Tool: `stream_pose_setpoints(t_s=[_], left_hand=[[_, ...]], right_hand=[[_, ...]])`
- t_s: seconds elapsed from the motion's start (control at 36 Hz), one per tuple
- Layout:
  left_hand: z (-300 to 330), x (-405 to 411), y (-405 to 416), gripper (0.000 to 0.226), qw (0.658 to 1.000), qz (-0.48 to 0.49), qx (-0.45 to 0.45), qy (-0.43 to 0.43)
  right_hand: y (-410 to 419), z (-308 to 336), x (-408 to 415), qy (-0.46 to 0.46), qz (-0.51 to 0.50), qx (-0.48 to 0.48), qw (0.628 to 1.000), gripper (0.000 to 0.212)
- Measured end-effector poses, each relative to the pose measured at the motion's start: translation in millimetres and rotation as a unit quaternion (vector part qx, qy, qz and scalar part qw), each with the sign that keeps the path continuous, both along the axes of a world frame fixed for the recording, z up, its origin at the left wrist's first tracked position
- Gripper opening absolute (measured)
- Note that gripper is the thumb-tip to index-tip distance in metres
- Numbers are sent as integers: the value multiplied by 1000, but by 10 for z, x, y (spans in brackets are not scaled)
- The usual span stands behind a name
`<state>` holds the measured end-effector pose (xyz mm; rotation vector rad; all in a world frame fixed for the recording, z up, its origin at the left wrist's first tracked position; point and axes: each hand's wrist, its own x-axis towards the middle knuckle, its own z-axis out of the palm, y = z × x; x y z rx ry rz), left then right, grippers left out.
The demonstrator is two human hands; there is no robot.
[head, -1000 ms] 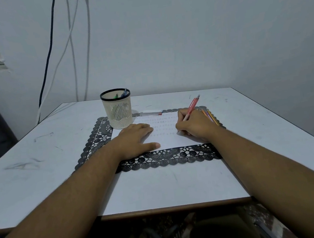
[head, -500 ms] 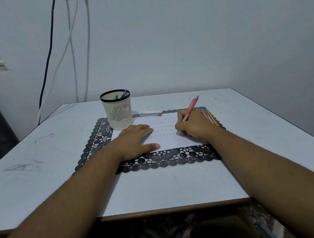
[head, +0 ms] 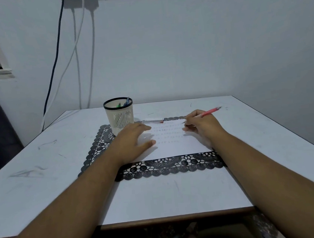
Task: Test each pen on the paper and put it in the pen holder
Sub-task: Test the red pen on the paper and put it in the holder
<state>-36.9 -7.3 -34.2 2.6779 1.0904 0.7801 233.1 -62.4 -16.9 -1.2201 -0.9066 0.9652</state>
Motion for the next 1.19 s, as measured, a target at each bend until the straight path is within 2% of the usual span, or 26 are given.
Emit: stream_pose_setpoints(t_s=[0.06,0.14,0.25,0.33,0.44,0.58,0.69,0.86,1.06,1.11,1.19], left_hand=[[32,-21,10,47,996,-4,58,-62],[84,-33,9,38,978,11,121,-172],[147,-43,-43,31,943,70,155,-287],[131,-53,-8,44,922,134,150,-332],[51,-99,144,69,897,200,94,-383],[-21,-142,266,103,891,228,-99,-380],[-71,-157,355,118,877,204,-201,-385],[-95,-169,474,104,886,222,-182,-365],[-71,-155,449,74,898,250,-141,-335],[-66,-151,458,77,902,259,-132,-320],[-73,-123,429,89,906,268,-134,-298]], right_hand=[[-3,17,0,57,7,1,998,12],[-31,57,0,105,-5,1,994,11],[-52,78,-21,87,-12,-1,996,17],[-47,81,-45,10,-17,5,1000,18],[-26,87,-83,-67,-55,31,996,27],[53,185,-275,-65,-58,60,994,7],[143,296,-486,-87,-40,77,992,14],[305,666,-804,-177,-27,170,969,10],[493,1092,-1055,-365,-84,281,884,56],[540,1179,-1113,-396,-90,287,868,64],[617,1242,-1196,-434,-89,282,851,58]])
